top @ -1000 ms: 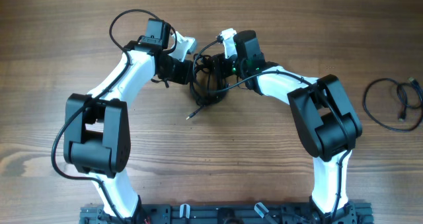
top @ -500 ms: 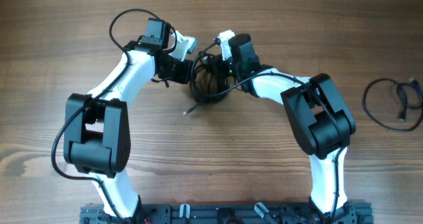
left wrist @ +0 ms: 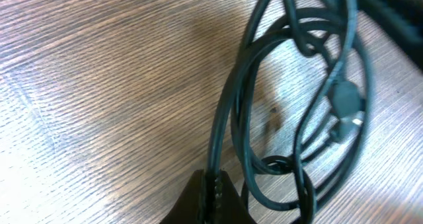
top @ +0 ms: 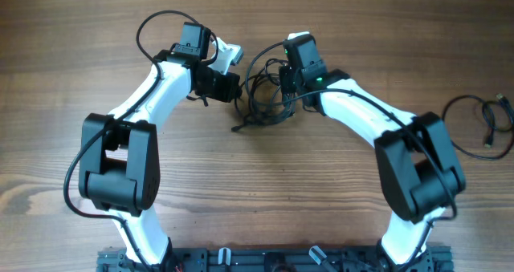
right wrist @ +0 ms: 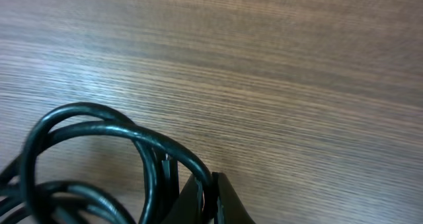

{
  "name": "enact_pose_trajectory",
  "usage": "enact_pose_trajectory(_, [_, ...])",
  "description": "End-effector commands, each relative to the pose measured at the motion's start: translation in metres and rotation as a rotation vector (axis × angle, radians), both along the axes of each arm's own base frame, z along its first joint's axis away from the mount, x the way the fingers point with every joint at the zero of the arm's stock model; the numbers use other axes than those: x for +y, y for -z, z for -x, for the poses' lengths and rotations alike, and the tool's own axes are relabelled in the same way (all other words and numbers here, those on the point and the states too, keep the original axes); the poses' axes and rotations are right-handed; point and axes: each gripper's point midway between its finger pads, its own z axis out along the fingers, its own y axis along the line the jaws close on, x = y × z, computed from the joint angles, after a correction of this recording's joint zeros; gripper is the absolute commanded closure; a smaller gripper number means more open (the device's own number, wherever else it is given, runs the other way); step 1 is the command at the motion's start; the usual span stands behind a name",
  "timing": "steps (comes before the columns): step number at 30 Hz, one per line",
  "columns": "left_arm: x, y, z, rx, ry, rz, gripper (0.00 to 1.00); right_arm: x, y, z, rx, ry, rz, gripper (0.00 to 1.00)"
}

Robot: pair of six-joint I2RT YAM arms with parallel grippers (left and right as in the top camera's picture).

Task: Untangle cables
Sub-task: 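Pull the right gripper rightward, stretching a cable out of the bundle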

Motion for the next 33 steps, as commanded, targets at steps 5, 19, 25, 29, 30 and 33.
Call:
enact_pose_trajectory(5, [0.016,0.013,-0.002,0.004,-0.029,-0.086,0.96,0.011,-0.057,0.021,0.012,-0.078,-0.164,0.96])
enact_pose_trajectory(19, [0.032,0.019,-0.008,0.014,-0.134,-0.171,0.96,0.013,-0.107,0.078,0.356,-0.345,-0.826,0.96])
enact_pose_trajectory(25, [0.054,0.024,-0.014,0.018,-0.265,-0.274,0.96,0.013,-0.102,0.092,0.392,-0.386,-0.811,0.96])
enact_pose_trajectory(29, [0.079,0.027,-0.017,0.017,-0.398,-0.383,0.96,0.011,-0.098,0.099,0.389,-0.431,-0.778,0.96])
enact_pose_trajectory(30, [0.083,0.027,-0.017,0.014,-0.419,-0.399,0.96,0.011,-0.097,0.1,0.392,-0.436,-0.773,0.96])
enact_pose_trajectory(33, [0.09,0.027,-0.018,0.012,-0.452,-0.428,0.96,0.001,-0.082,0.103,0.426,-0.376,-0.698,0.96])
